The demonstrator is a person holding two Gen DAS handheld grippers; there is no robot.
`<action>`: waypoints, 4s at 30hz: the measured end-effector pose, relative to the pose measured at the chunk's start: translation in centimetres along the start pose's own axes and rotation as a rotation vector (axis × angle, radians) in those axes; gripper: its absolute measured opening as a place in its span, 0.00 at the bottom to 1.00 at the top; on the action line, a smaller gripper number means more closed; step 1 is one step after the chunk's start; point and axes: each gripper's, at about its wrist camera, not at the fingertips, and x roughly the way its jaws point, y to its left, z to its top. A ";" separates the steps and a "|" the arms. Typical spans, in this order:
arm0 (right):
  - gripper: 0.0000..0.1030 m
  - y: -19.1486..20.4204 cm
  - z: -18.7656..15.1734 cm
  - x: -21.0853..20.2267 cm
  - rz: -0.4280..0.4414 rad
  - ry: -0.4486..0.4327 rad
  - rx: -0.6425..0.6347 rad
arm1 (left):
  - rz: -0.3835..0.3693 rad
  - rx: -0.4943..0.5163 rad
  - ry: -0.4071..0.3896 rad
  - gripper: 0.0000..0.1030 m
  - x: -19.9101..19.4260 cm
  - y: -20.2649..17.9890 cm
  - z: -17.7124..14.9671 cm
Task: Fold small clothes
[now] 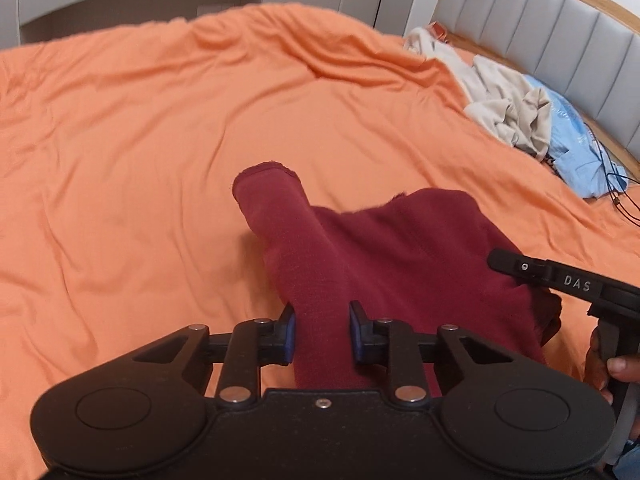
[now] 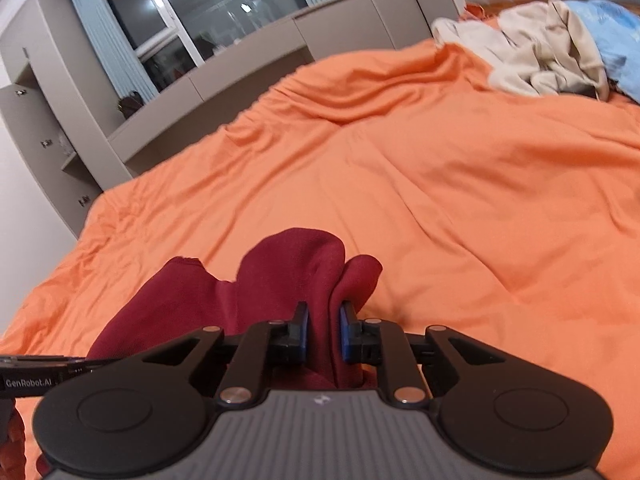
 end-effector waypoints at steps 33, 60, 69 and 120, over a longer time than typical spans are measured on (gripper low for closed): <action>0.17 6.3 3.5 14.9 0.046 -0.005 -0.194 | 0.254 0.023 -0.109 0.27 5.8 7.0 4.4; 1.00 6.4 2.9 13.4 -0.090 -0.023 -0.295 | 0.317 -0.071 -0.015 0.94 7.2 8.0 3.5; 1.00 6.7 2.3 10.9 -0.109 -0.022 -0.304 | 0.335 -0.195 -0.088 0.99 3.0 8.7 2.5; 1.00 10.5 -11.6 -14.5 -0.062 -0.175 -0.341 | 0.522 -0.047 -0.324 1.00 -16.1 0.0 -16.7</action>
